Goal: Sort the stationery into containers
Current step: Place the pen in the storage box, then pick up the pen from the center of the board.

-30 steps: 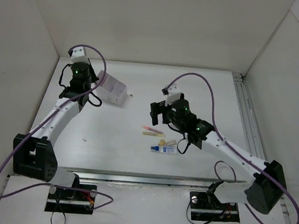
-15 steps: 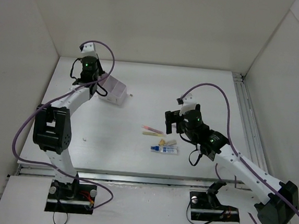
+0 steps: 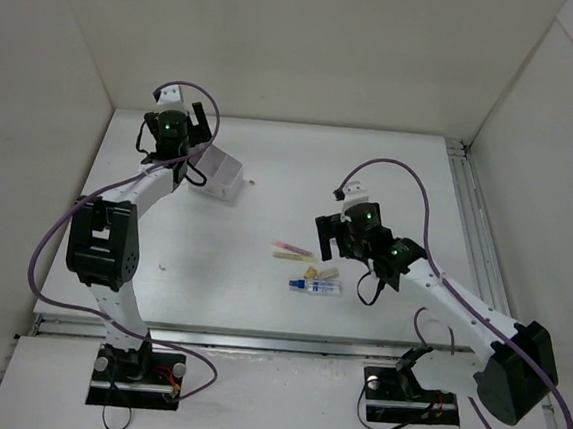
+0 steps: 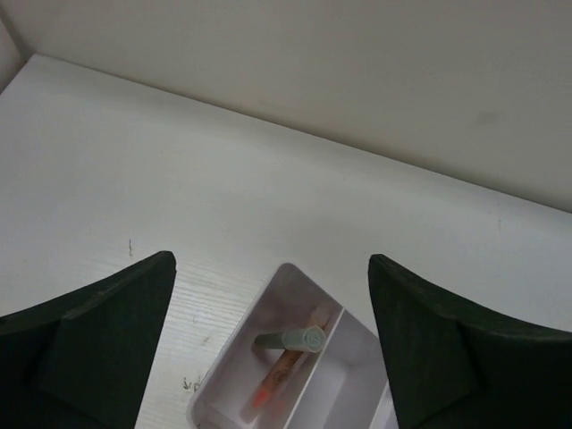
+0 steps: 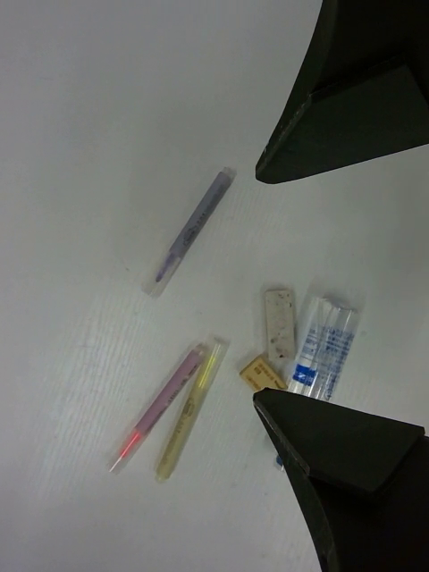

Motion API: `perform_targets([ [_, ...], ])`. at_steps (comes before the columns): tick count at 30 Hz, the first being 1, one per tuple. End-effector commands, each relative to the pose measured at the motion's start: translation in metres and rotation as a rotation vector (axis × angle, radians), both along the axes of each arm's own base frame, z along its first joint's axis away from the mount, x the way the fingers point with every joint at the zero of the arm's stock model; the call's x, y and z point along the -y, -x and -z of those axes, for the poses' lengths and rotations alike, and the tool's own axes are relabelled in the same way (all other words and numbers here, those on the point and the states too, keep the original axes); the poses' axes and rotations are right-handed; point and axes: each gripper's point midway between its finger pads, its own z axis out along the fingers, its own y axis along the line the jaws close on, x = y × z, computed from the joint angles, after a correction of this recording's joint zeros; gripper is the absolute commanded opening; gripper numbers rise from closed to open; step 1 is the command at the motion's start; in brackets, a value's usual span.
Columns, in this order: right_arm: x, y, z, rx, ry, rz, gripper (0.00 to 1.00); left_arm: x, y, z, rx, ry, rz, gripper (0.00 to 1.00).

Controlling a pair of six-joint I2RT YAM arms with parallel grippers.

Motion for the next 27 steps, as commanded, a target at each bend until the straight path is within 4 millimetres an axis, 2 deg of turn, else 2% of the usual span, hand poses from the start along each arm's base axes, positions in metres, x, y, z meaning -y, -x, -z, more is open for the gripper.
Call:
perform_targets([
  [1, 0.000, -0.007, 0.009, -0.081, 0.053, -0.032, 0.98, 0.007, 0.017, -0.090, 0.209, 0.059, 0.059, 0.87],
  [2, 0.001, -0.009, 0.013, -0.093, 0.066, -0.038, 0.98, 0.015, 0.021, -0.086, 0.181, 0.068, 0.078, 0.92],
  [3, 0.005, -0.013, 0.016, -0.103, 0.082, -0.031, 0.98, 0.015, 0.022, -0.088, 0.175, 0.067, 0.074, 0.96],
  [4, 0.006, -0.016, 0.027, -0.136, 0.110, -0.032, 0.98, 0.022, 0.026, -0.094, 0.173, 0.068, 0.086, 0.98],
  [5, 0.007, -0.020, 0.027, -0.146, 0.114, -0.031, 0.98, 0.029, 0.030, -0.089, 0.133, 0.063, 0.090, 1.00],
  [6, 0.016, -0.021, 0.039, -0.194, 0.163, -0.039, 0.98, 0.029, 0.032, -0.094, 0.130, 0.066, 0.089, 1.00],
  [7, 0.018, -0.022, 0.042, -0.206, 0.179, -0.045, 0.98, 0.030, 0.037, -0.104, 0.138, 0.071, 0.098, 1.00],
  [9, 0.031, -0.030, 0.051, -0.241, 0.238, -0.056, 0.98, 0.046, 0.047, -0.107, 0.117, 0.101, 0.171, 1.00],
  [10, 0.035, -0.032, 0.053, -0.254, 0.246, -0.053, 0.98, 0.051, 0.055, -0.122, 0.135, 0.112, 0.203, 1.00],
  [11, 0.040, -0.034, 0.053, -0.272, 0.265, -0.071, 0.98, 0.058, 0.064, -0.117, 0.084, 0.129, 0.246, 1.00],
  [13, 0.034, -0.035, 0.064, -0.314, 0.258, -0.151, 0.98, 0.069, 0.081, -0.131, 0.072, 0.152, 0.317, 1.00],
  [15, 0.032, -0.042, 0.064, -0.317, 0.264, -0.217, 0.98, 0.078, 0.098, -0.116, 0.018, 0.163, 0.355, 1.00],
  [16, 0.031, -0.042, 0.073, -0.341, 0.278, -0.237, 0.98, 0.078, 0.110, -0.128, 0.045, 0.165, 0.369, 1.00],
  [17, 0.032, -0.048, 0.071, -0.340, 0.282, -0.245, 0.98, 0.082, 0.118, -0.127, 0.047, 0.167, 0.380, 1.00],
  [18, 0.034, -0.048, 0.074, -0.359, 0.290, -0.267, 0.98, 0.080, 0.125, -0.115, 0.026, 0.162, 0.379, 1.00],
  [19, 0.034, -0.048, 0.082, -0.389, 0.298, -0.284, 0.98, 0.077, 0.138, -0.125, 0.053, 0.162, 0.380, 1.00],
  [20, 0.035, -0.052, 0.082, -0.393, 0.294, -0.284, 0.98, 0.079, 0.145, -0.125, 0.056, 0.160, 0.384, 1.00],
  [23, 0.038, -0.059, 0.099, -0.452, 0.272, -0.272, 0.98, 0.067, 0.173, -0.116, 0.058, 0.148, 0.350, 1.00],
  [25, 0.038, -0.061, 0.105, -0.483, 0.258, -0.274, 0.95, 0.068, 0.185, -0.112, 0.057, 0.145, 0.356, 1.00],
  [26, 0.039, -0.061, 0.111, -0.509, 0.251, -0.273, 0.95, 0.066, 0.191, -0.100, 0.036, 0.143, 0.351, 1.00],
  [27, 0.039, -0.061, 0.113, -0.514, 0.251, -0.276, 0.94, 0.064, 0.200, -0.108, 0.064, 0.141, 0.353, 1.00],
])
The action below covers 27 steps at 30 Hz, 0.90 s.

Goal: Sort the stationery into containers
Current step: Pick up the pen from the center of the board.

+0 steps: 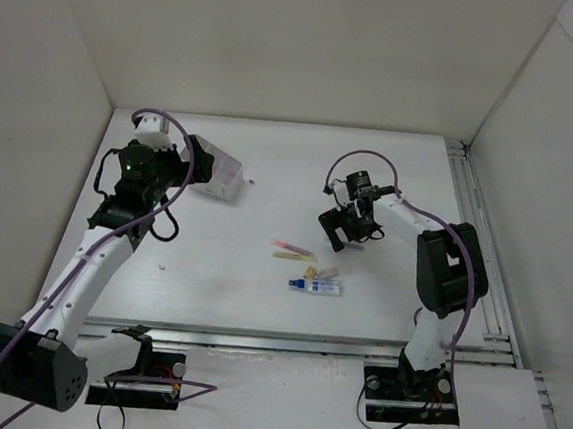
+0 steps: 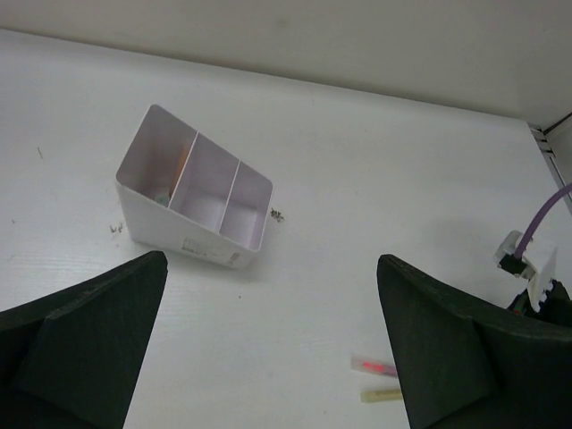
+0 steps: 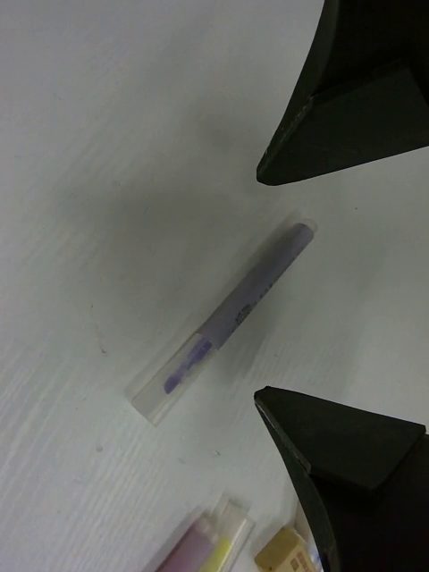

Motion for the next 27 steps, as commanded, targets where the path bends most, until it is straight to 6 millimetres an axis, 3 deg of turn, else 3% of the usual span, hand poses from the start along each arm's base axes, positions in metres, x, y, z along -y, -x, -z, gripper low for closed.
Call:
perform_targets([
  [1, 0.000, -0.002, -0.003, -0.037, -0.027, -0.019, 0.93, -0.003, 0.020, -0.008, 0.029, 0.003, 0.002, 1.00],
  [6, 0.001, 0.002, 0.006, -0.078, -0.041, -0.007, 0.82, -0.011, 0.045, -0.002, 0.023, -0.005, -0.016, 1.00],
  [10, 0.003, 0.006, 0.007, -0.084, -0.038, 0.010, 0.39, -0.018, 0.056, 0.003, 0.005, -0.016, -0.042, 1.00],
  [11, 0.002, 0.007, 0.006, -0.083, -0.043, 0.008, 0.32, -0.022, 0.059, 0.001, 0.013, -0.018, -0.055, 1.00],
  [19, -0.005, 0.007, 0.003, -0.081, -0.068, 0.001, 0.00, -0.026, 0.069, 0.000, 0.015, -0.022, -0.067, 1.00],
  [22, -0.011, -0.001, -0.009, -0.038, -0.068, -0.005, 0.00, -0.021, 0.069, 0.000, 0.023, -0.029, -0.031, 1.00],
  [26, -0.031, -0.020, -0.056, 0.154, -0.050, -0.052, 0.00, -0.004, 0.066, 0.004, -0.005, 0.002, 0.048, 1.00],
  [27, -0.045, -0.017, -0.064, 0.191, -0.056, -0.092, 0.00, 0.001, 0.064, 0.005, -0.013, 0.013, 0.069, 1.00],
])
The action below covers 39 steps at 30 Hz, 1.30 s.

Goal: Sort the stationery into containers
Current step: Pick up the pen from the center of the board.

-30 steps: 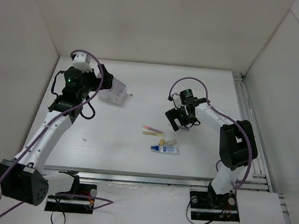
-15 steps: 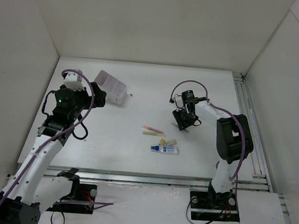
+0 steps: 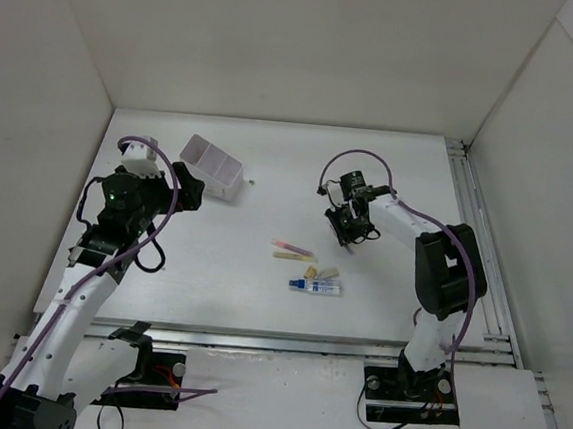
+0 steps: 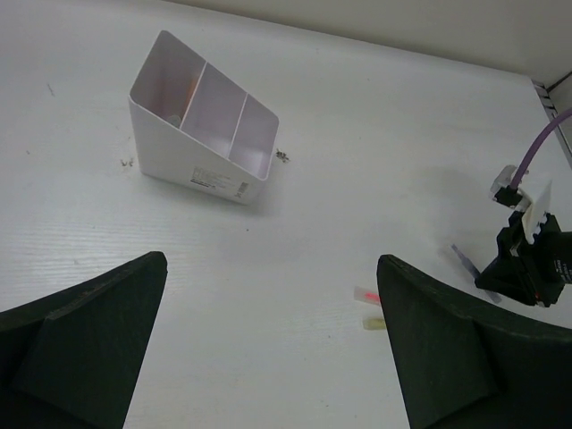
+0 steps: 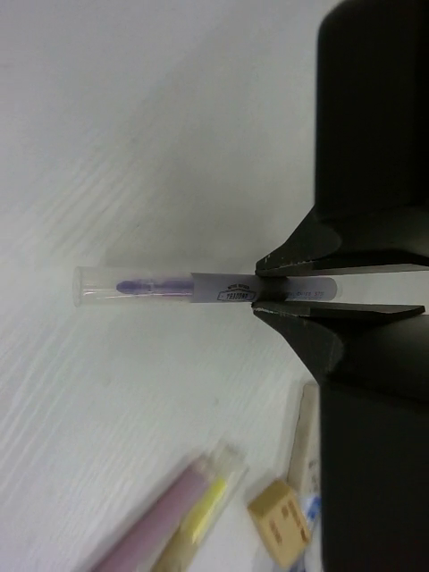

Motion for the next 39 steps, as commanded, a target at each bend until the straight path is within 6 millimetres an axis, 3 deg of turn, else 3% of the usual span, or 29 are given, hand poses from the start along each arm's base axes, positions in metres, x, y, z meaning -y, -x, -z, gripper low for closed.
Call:
perform_targets([
  [1, -0.045, -0.025, -0.088, 0.297, -0.070, -0.085, 0.00, 0.023, -0.008, -0.014, 0.024, 0.044, 0.108, 1.00],
  [4, -0.077, -0.019, -0.116, 0.401, -0.146, -0.136, 0.00, 0.044, -0.010, -0.012, 0.009, 0.075, 0.171, 1.00],
  [11, -0.143, 0.005, -0.154, 0.514, -0.381, -0.215, 0.00, 0.111, -0.005, -0.025, 0.033, 0.107, 0.380, 1.00],
  [15, -0.173, 0.023, -0.166, 0.535, -0.470, -0.280, 0.00, 0.127, -0.002, -0.035, 0.068, 0.135, 0.401, 1.00],
  [18, -0.188, 0.032, -0.170, 0.545, -0.522, -0.287, 0.00, 0.137, -0.001, -0.032, 0.062, 0.147, 0.398, 1.00],
  [23, -0.201, 0.049, -0.185, 0.577, -0.607, -0.317, 0.00, 0.137, -0.011, -0.015, 0.013, 0.135, 0.336, 0.97],
  [33, -0.202, 0.061, -0.209, 0.667, -0.668, -0.294, 0.00, 0.149, -0.012, -0.002, -0.030, 0.124, 0.333, 0.83],
  [36, -0.205, 0.064, -0.213, 0.675, -0.684, -0.303, 0.00, 0.151, -0.011, -0.003, -0.026, 0.123, 0.335, 0.67],
  [39, -0.208, 0.064, -0.214, 0.683, -0.682, -0.302, 0.00, 0.160, -0.007, -0.002, -0.023, 0.110, 0.373, 0.43],
])
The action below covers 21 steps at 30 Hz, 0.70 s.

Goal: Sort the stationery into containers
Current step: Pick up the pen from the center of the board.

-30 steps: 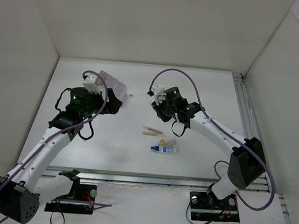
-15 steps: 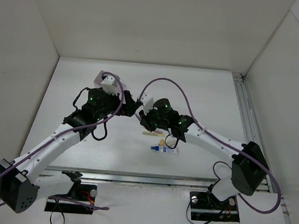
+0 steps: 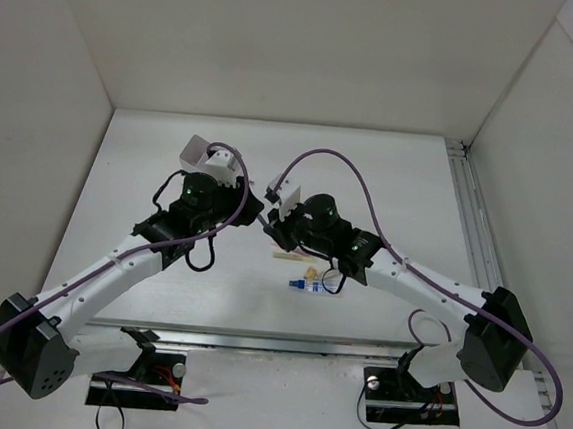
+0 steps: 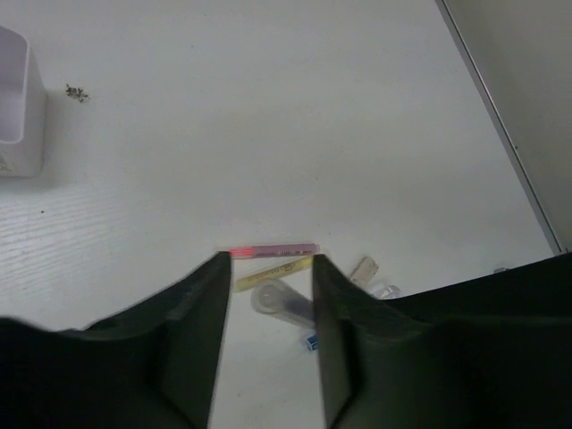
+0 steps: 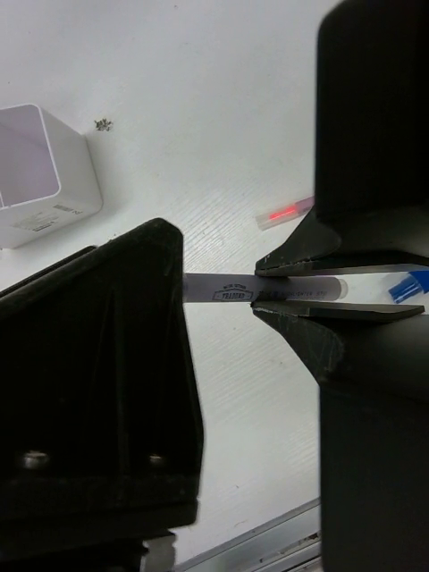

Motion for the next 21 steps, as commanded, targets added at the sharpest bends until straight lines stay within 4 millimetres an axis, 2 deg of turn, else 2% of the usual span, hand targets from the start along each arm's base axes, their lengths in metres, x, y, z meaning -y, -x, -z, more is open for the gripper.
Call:
perform_targets([
  [1, -0.010, -0.006, -0.040, 0.092, -0.109, 0.017, 0.00, 0.012, -0.007, -0.049, 0.122, 0.065, 0.022, 0.30],
  [3, -0.010, -0.009, -0.042, 0.102, -0.109, 0.034, 0.00, 0.013, -0.007, -0.047, 0.118, 0.064, 0.025, 0.19],
  [4, -0.010, -0.010, -0.043, 0.103, -0.111, 0.039, 0.00, 0.013, -0.007, -0.045, 0.112, 0.059, 0.028, 0.05],
  [5, -0.010, -0.012, -0.044, 0.106, -0.113, 0.044, 0.00, 0.013, -0.007, -0.045, 0.109, 0.058, 0.023, 0.00],
  [9, -0.007, -0.018, -0.043, 0.099, -0.112, 0.092, 0.07, 0.006, -0.009, -0.052, 0.135, 0.048, -0.007, 0.00],
  [11, -0.005, -0.019, -0.044, 0.096, -0.114, 0.115, 0.20, 0.001, -0.010, -0.058, 0.155, 0.045, -0.027, 0.00],
  [12, -0.002, -0.021, -0.047, 0.103, -0.116, 0.133, 0.21, -0.004, -0.011, -0.062, 0.170, 0.042, -0.054, 0.00],
  [14, 0.000, -0.022, -0.049, 0.103, -0.124, 0.147, 0.41, -0.009, -0.014, -0.068, 0.187, 0.033, -0.081, 0.00],
  [15, 0.003, -0.022, -0.053, 0.108, -0.133, 0.159, 0.57, -0.020, -0.020, -0.073, 0.209, 0.018, -0.150, 0.00],
  [16, 0.005, -0.022, -0.054, 0.113, -0.138, 0.168, 0.98, -0.027, -0.020, -0.070, 0.195, -0.010, -0.174, 0.00],
  [17, 0.008, -0.022, -0.061, 0.128, -0.153, 0.179, 0.98, -0.031, -0.022, -0.077, 0.208, -0.014, -0.200, 0.00],
  [19, 0.017, -0.024, -0.060, 0.113, -0.176, 0.236, 0.98, -0.049, -0.032, -0.081, 0.222, -0.034, -0.269, 0.00],
  [21, 0.035, -0.028, -0.067, 0.126, -0.195, 0.329, 0.98, -0.076, -0.045, -0.086, 0.239, -0.043, -0.352, 0.00],
])
